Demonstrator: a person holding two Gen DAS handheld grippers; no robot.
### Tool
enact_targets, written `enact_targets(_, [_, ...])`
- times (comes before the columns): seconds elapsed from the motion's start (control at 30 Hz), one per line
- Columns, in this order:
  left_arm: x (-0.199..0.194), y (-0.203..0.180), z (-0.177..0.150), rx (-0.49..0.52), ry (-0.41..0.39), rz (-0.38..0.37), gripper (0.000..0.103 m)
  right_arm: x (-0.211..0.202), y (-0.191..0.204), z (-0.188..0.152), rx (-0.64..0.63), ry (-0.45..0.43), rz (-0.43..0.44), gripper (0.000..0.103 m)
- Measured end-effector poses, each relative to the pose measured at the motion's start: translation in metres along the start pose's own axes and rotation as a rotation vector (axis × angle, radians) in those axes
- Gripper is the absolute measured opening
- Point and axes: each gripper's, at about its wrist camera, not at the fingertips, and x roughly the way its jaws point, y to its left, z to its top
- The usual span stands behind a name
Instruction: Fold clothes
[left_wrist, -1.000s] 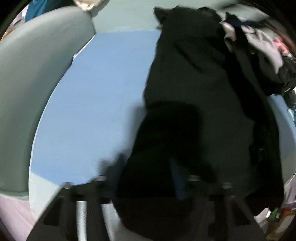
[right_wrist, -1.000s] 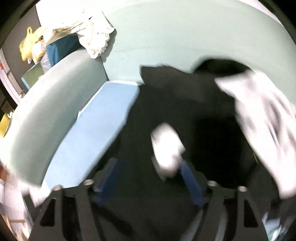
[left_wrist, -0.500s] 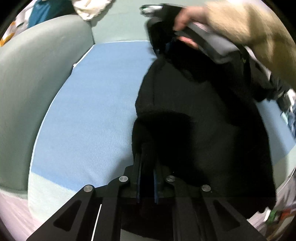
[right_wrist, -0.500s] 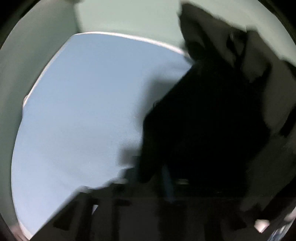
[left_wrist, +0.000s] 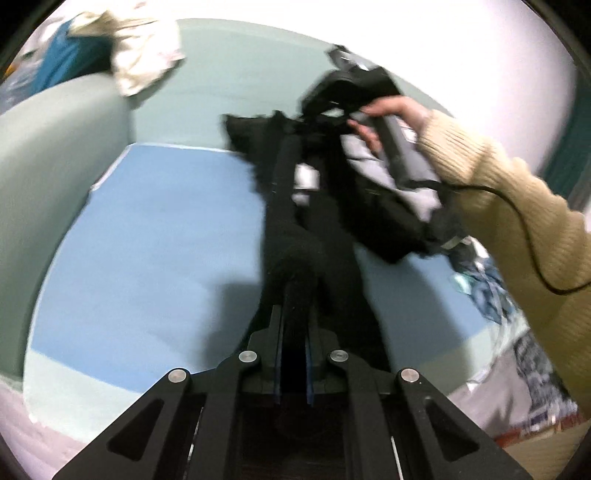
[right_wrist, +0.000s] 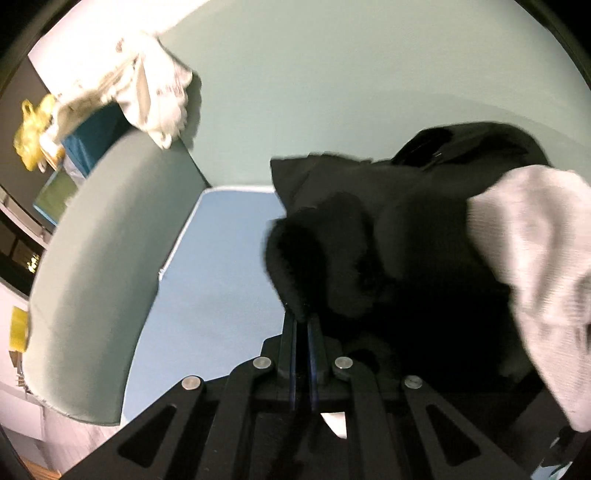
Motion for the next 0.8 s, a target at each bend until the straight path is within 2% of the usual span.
enact_targets(0.13, [-0.009,-0.047,-0.008,0.097,0.022,-0.058,0.008,-0.029,-0.019,-0.008,0.008,-0.045,0.043,0.006])
enact_targets(0.23, [0.023,-0.078,-0.012,0.136,0.072,-0.083,0.008,-0.049,-0.032,-0.012,0.013,-0.061,0.048,0.006])
enact_targets(0.37, [0.048,-0.105,-0.027,0.172,0.138,-0.107,0.008,-0.050,-0.067,-0.025,0.063,-0.058,0.064,0.006])
enact_targets(0.47, [0.061,-0.115,-0.036,0.187,0.190,-0.099,0.008,-0.042,-0.093,-0.036,0.108,-0.048,0.070,0.006])
enact_targets(0.67, [0.062,-0.126,-0.047,0.282,0.213,-0.089,0.008,-0.064,-0.127,-0.068,0.150,-0.077,0.088,0.006])
enact_targets(0.77, [0.088,-0.132,-0.063,0.332,0.264,-0.011,0.008,-0.051,-0.145,-0.074,0.197,-0.055,0.042,0.007])
enact_targets(0.8, [0.097,-0.133,-0.069,0.344,0.289,0.019,0.008,-0.044,-0.149,-0.075,0.201,-0.050,-0.023,0.014])
